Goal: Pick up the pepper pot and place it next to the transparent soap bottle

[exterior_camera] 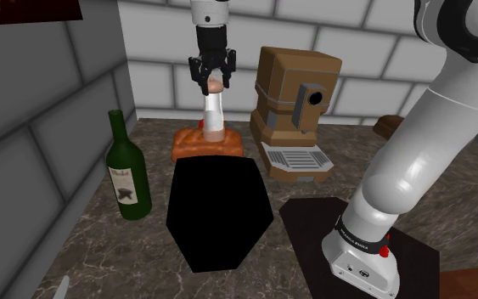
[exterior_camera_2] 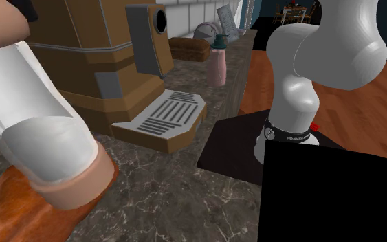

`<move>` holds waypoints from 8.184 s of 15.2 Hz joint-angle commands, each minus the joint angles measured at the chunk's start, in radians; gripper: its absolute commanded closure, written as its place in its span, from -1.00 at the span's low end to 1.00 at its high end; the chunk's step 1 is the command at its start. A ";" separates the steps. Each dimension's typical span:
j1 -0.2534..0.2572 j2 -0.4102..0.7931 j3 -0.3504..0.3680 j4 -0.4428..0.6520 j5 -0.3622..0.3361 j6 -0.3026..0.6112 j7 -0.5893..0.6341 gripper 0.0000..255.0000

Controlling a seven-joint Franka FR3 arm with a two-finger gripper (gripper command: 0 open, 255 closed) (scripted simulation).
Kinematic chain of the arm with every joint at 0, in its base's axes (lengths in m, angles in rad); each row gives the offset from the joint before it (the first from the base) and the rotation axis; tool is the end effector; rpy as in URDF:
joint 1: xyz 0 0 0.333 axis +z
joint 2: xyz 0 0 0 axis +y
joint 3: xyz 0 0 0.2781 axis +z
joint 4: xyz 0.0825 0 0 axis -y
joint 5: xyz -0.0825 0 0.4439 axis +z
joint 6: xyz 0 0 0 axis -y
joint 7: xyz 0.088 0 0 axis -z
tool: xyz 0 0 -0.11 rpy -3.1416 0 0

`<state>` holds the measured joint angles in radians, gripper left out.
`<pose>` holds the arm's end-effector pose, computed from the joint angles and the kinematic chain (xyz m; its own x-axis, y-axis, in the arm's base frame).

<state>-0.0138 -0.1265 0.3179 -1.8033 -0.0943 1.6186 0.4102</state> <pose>0.5541 0.1704 0.5365 0.9947 -0.1025 -0.0065 -0.1004 -0.9839 0.1476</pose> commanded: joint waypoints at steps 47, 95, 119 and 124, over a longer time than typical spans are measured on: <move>-0.127 -0.653 -0.424 -0.273 -0.136 -0.303 -0.585 1.00; -0.250 -0.959 -0.990 -0.573 -0.621 -0.111 -1.036 1.00; -0.311 -1.016 -1.187 -0.857 -0.807 0.125 -0.978 1.00; -0.319 -1.008 -1.248 -0.907 -0.864 0.184 -0.962 1.00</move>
<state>-0.3334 -1.1381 -0.9168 -2.7007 -0.9459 1.7885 -0.5570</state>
